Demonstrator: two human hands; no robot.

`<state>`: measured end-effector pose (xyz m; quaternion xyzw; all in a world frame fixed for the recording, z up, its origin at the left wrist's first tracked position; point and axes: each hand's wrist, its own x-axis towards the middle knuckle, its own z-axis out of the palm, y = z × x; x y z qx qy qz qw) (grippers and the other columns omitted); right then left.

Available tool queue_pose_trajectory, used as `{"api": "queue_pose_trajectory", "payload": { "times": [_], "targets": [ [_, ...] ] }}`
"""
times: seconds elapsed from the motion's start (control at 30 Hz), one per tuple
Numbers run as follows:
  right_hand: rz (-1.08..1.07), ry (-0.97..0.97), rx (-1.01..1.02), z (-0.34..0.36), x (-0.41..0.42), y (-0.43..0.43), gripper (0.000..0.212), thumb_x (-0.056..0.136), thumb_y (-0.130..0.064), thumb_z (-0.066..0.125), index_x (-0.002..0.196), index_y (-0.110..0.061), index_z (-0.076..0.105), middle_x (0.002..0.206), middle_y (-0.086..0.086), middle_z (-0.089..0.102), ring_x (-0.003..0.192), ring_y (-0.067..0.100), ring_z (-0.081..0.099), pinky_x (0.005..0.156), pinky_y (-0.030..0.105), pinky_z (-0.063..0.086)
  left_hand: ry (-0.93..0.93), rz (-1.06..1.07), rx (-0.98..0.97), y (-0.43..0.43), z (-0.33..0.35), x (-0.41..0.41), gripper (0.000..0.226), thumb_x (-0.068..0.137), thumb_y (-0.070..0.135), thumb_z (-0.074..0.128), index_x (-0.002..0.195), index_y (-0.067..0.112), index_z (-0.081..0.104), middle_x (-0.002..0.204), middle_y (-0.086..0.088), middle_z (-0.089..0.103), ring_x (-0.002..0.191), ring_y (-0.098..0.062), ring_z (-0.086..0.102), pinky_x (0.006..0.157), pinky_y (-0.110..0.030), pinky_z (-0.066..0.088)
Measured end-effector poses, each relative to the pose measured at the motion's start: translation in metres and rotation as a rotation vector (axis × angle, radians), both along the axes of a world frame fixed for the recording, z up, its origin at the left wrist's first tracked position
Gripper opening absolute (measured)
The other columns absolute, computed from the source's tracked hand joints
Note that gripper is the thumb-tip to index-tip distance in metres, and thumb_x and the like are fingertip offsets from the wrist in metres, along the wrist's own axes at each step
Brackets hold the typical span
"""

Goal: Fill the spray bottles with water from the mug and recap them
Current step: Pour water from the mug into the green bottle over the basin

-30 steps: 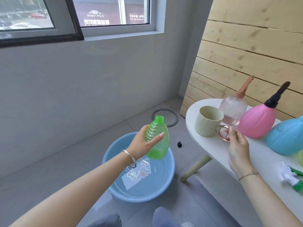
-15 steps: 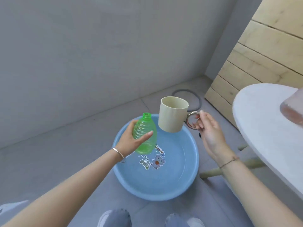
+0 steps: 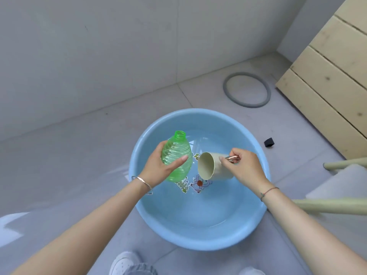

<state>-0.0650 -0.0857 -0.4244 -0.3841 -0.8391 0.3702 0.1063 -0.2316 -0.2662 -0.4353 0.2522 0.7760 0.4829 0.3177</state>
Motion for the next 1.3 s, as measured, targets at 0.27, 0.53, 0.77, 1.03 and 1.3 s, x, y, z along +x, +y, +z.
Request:
{"api": "queue_pose_trajectory", "payload": {
  "times": [0.27,0.53,0.77,1.03,1.3],
  "targets": [
    [0.133,-0.063,0.229,-0.033,0.001,-0.002,0.044,0.08,-0.02,0.071,0.055,-0.016,0.035,0.053,-0.004,0.036,0.061,0.022,0.039,0.055,0.016,0.026,-0.083,0.09,0.024,-0.005,-0.016,-0.002,0.065,0.061,0.05,0.073,0.115,0.024,0.048,0.099,0.013,0.066,0.081,0.008,0.064,0.07,-0.006,0.046],
    [0.144,-0.1,0.228,-0.043,0.003,-0.005,0.052,0.081,-0.02,0.07,0.051,-0.021,0.027,0.051,-0.005,0.034,0.061,0.023,0.038,0.057,0.013,0.024,-0.077,0.083,0.05,0.002,-0.022,-0.002,0.064,0.069,0.037,0.08,0.123,0.022,0.049,0.108,0.012,0.065,0.085,0.015,0.061,0.073,-0.003,0.044],
    [-0.016,-0.022,0.041,-0.044,0.006,-0.007,0.05,0.083,-0.021,0.069,0.053,-0.018,0.029,0.051,-0.004,0.028,0.054,0.015,0.03,0.05,0.024,0.022,-0.083,0.092,0.065,0.002,-0.02,-0.003,0.065,0.062,0.046,0.076,0.118,0.021,0.054,0.103,0.012,0.067,0.085,0.01,0.063,0.072,-0.004,0.045],
    [-0.369,0.305,-0.412,-0.02,0.019,-0.002,0.045,0.087,-0.017,0.067,0.058,-0.015,0.032,0.047,-0.012,0.024,0.048,0.006,0.024,0.051,0.023,0.018,-0.046,0.05,0.034,-0.003,-0.022,-0.009,0.068,0.058,0.057,0.08,0.115,0.031,0.054,0.103,0.018,0.067,0.092,0.007,0.064,0.077,-0.005,0.045],
    [-0.359,0.502,-0.355,0.027,0.019,-0.009,0.041,0.087,-0.005,0.063,0.059,-0.012,0.034,0.04,-0.016,0.026,0.037,-0.002,0.037,0.047,0.009,0.027,0.068,-0.173,-0.061,-0.005,-0.025,-0.003,0.085,0.05,0.068,0.077,0.125,0.041,0.048,0.121,0.028,0.056,0.114,0.013,0.049,0.093,-0.001,0.032]
  ]
}}
